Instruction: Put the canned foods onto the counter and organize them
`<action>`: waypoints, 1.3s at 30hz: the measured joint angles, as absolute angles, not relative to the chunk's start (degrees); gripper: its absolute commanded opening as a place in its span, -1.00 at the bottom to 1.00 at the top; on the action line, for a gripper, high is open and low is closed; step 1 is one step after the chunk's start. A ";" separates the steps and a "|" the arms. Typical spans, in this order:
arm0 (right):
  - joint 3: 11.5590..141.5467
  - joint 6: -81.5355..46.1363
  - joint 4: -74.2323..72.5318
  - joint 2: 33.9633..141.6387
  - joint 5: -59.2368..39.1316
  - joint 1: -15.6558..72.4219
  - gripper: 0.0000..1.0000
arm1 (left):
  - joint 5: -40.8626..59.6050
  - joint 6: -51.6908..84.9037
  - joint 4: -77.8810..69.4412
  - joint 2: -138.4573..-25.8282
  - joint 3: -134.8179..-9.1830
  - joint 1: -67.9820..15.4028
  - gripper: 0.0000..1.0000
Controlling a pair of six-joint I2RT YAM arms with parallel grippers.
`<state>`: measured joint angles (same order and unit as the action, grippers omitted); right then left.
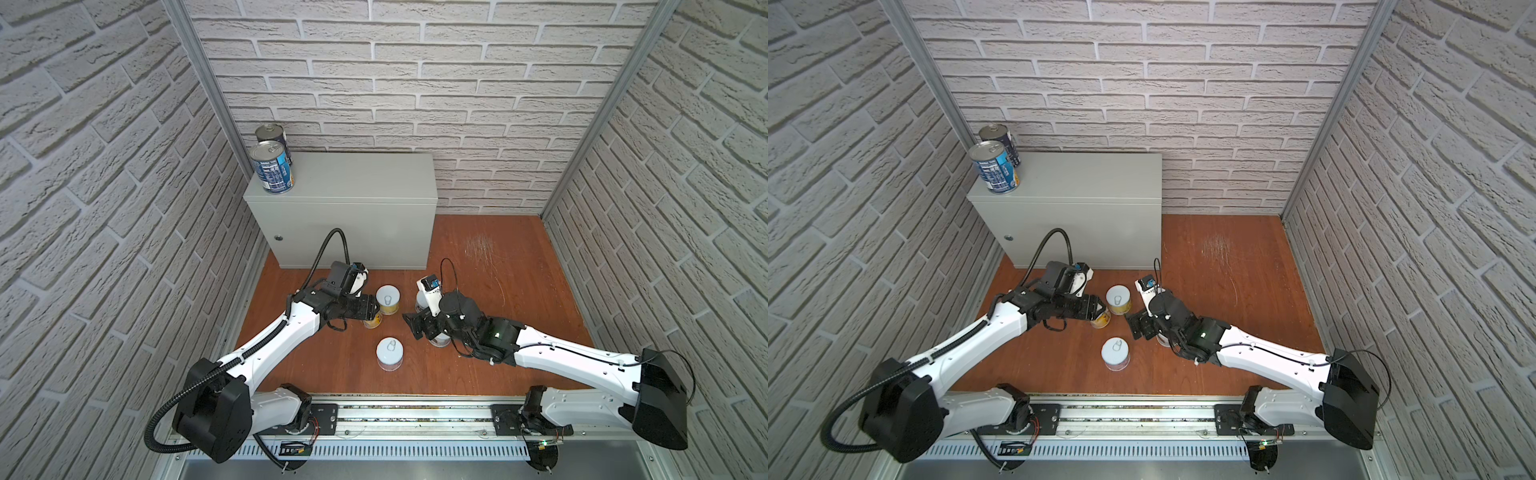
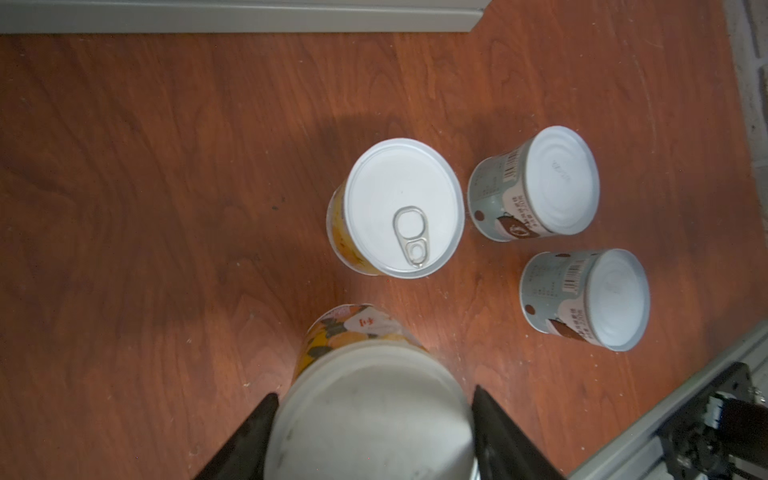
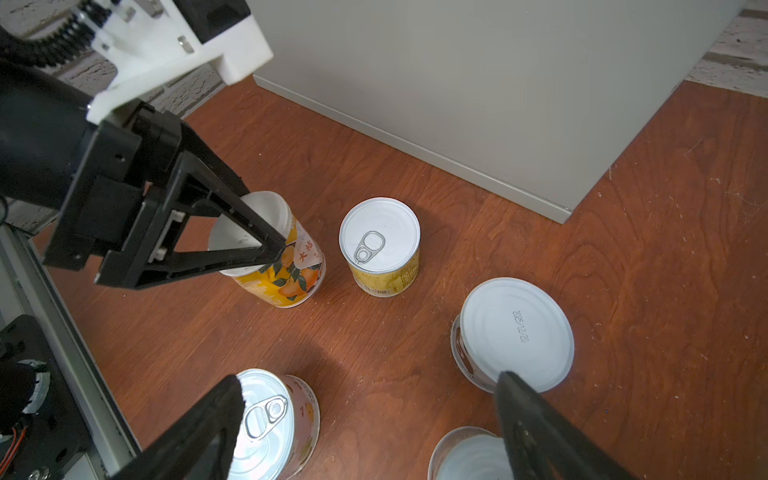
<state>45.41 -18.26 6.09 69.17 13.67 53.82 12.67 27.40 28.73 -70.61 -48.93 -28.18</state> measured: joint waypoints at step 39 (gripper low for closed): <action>46.33 -7.09 -9.39 79.94 14.85 61.78 0.89 | 27.24 33.76 30.94 -65.30 -50.22 -24.75 0.11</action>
